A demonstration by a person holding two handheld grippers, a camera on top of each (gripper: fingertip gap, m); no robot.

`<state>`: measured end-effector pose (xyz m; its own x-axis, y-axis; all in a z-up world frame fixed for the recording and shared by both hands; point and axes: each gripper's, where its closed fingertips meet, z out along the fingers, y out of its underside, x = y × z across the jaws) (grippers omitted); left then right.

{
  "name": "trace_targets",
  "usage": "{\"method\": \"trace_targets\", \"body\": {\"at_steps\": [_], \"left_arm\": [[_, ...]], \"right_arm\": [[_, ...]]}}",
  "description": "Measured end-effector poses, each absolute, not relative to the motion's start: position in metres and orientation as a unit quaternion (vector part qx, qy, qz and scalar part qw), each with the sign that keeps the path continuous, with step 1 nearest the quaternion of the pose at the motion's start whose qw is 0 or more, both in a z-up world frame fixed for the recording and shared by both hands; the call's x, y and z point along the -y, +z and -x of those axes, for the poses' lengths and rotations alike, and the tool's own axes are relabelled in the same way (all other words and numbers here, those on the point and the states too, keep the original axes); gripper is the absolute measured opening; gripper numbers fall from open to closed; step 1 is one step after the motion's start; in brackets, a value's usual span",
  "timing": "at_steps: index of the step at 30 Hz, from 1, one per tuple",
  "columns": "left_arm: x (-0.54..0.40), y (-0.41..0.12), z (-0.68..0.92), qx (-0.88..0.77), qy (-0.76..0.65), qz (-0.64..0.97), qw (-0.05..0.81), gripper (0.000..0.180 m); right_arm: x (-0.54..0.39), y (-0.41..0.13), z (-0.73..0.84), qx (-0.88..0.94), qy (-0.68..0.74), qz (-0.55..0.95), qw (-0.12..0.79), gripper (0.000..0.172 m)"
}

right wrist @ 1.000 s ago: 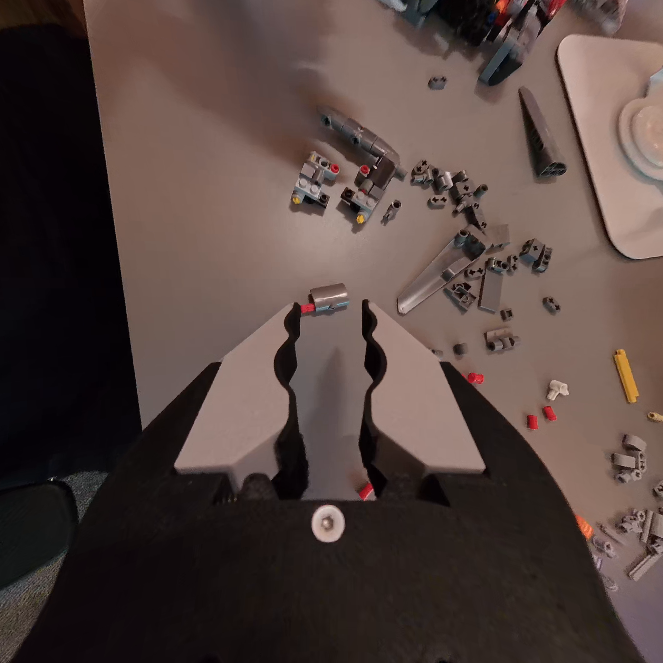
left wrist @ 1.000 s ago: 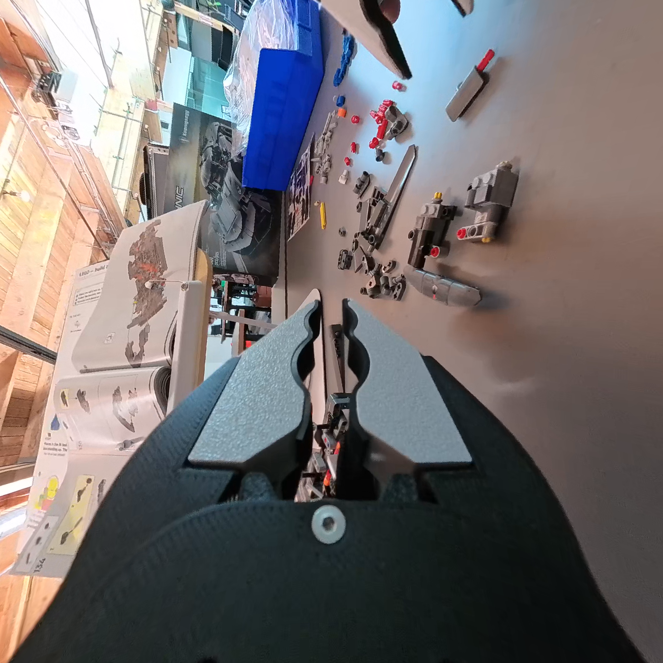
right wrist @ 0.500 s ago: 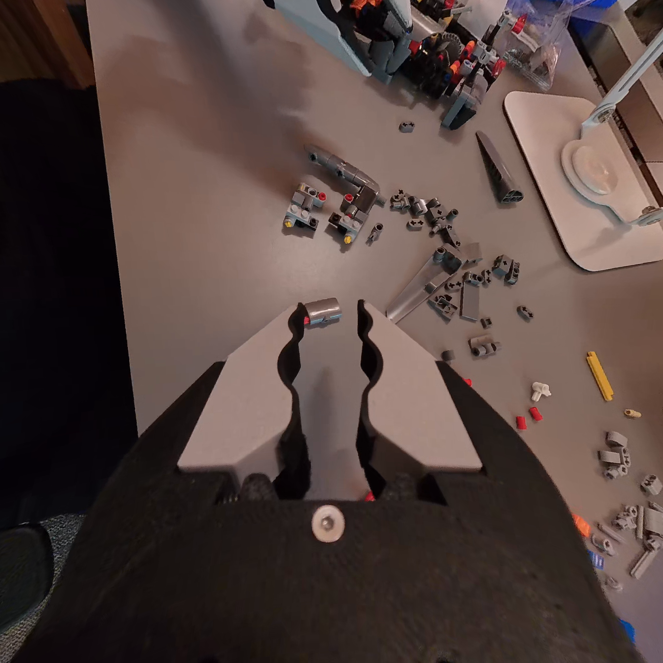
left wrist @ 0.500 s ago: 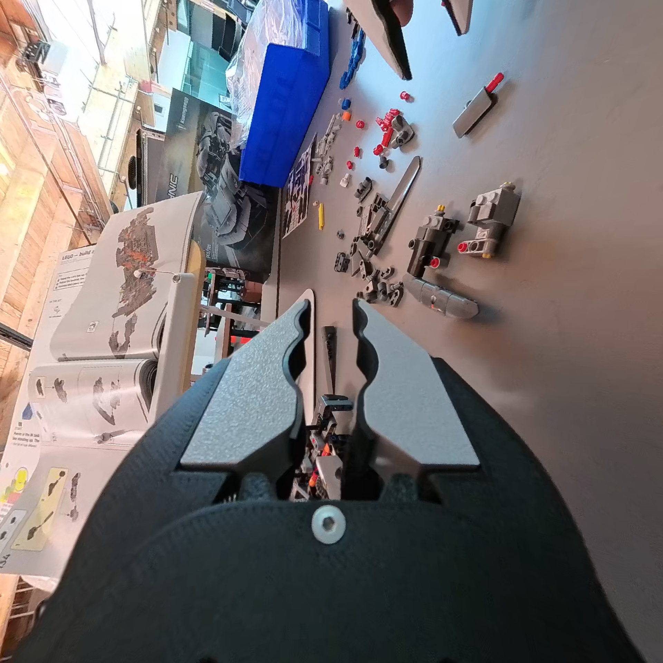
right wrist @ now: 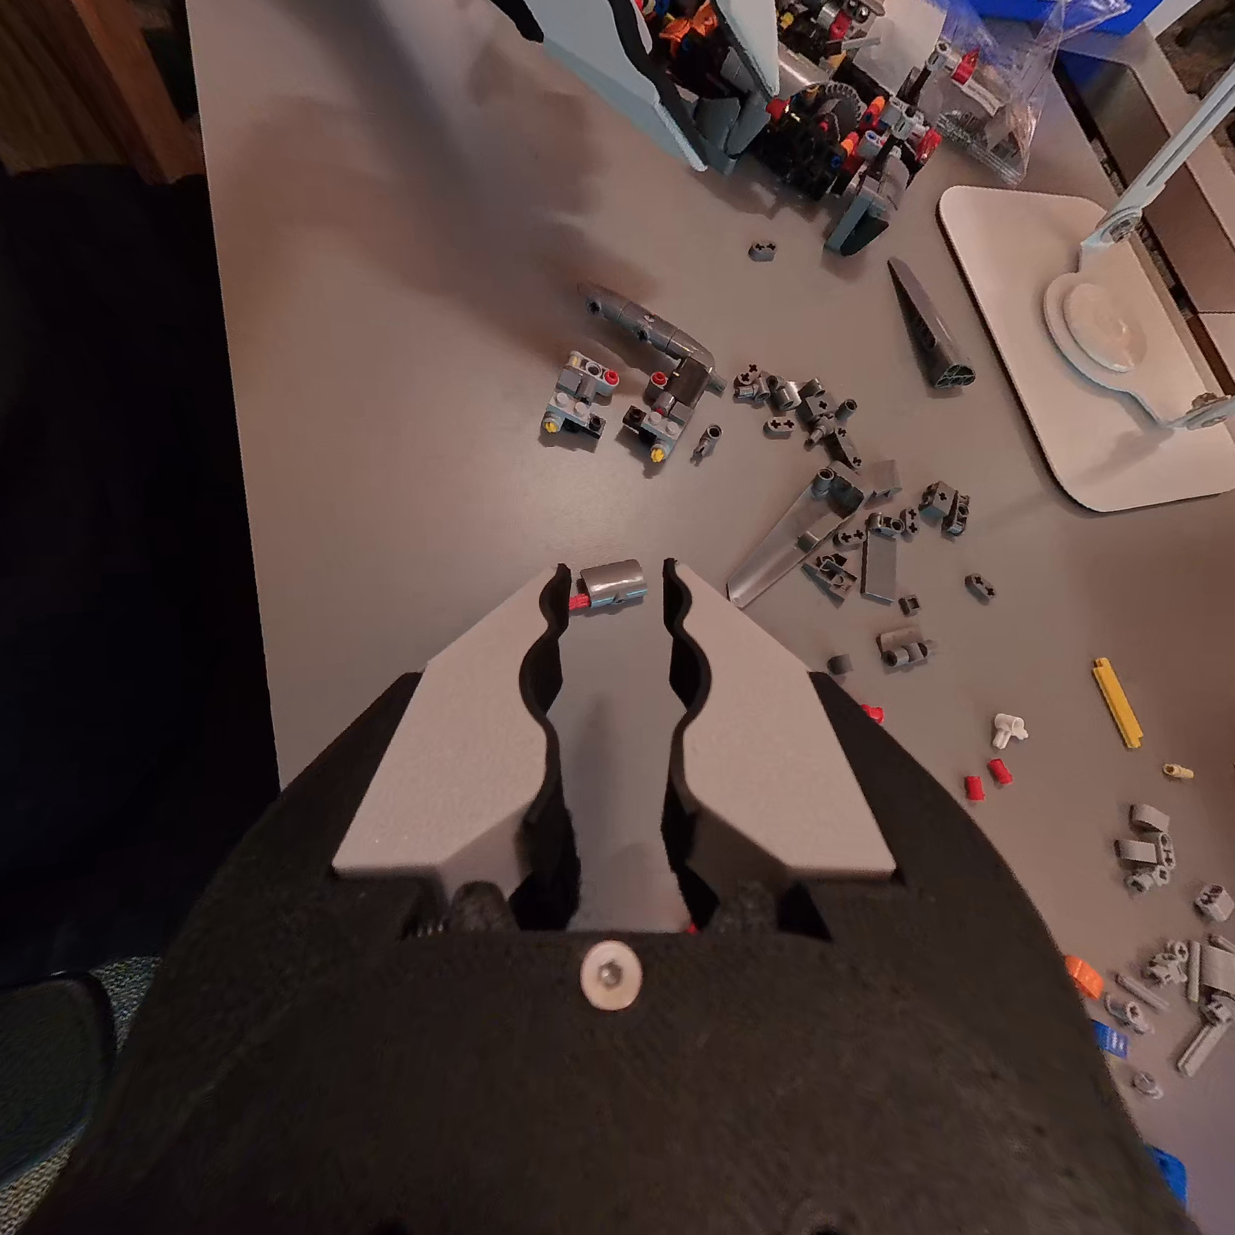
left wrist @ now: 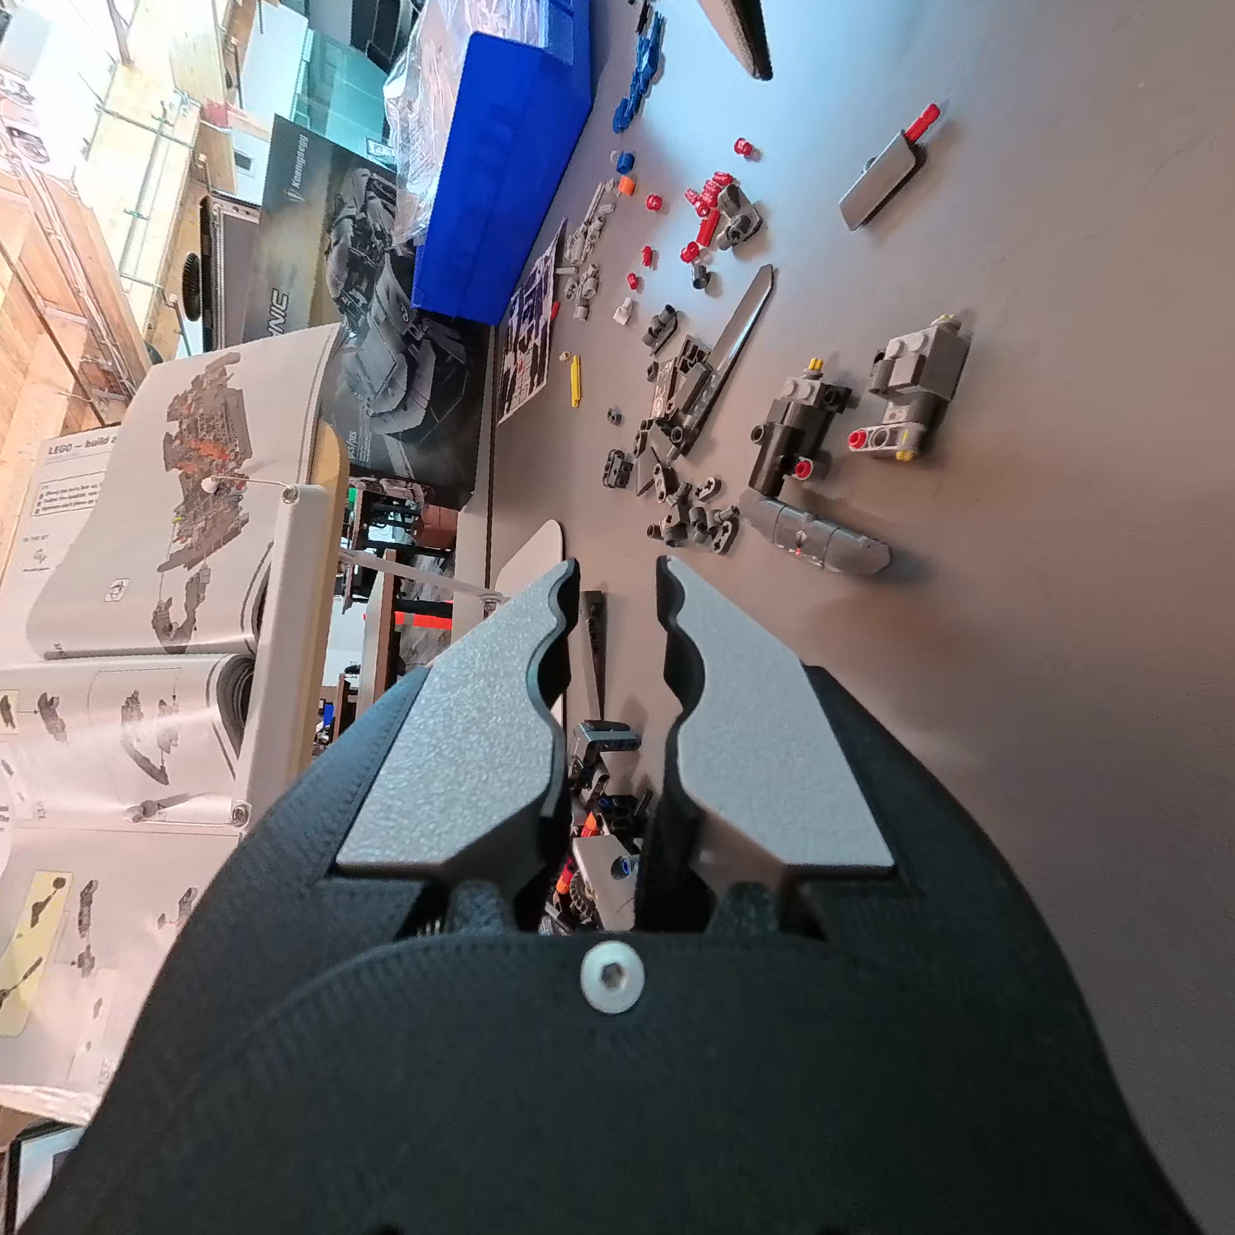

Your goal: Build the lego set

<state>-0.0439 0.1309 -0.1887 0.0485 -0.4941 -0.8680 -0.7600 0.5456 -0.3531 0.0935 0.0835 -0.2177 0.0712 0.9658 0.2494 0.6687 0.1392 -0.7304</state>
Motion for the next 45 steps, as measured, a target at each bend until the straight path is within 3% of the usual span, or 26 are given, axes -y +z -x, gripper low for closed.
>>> {"method": "trace_targets", "body": {"at_steps": [45], "left_arm": [[-0.133, -0.193, 0.04, -0.684, 0.117, 0.47, 0.545, 0.021]], "right_arm": [[-0.074, -0.205, -0.09, 0.64, 0.19, 0.62, 0.412, 0.025]]}}
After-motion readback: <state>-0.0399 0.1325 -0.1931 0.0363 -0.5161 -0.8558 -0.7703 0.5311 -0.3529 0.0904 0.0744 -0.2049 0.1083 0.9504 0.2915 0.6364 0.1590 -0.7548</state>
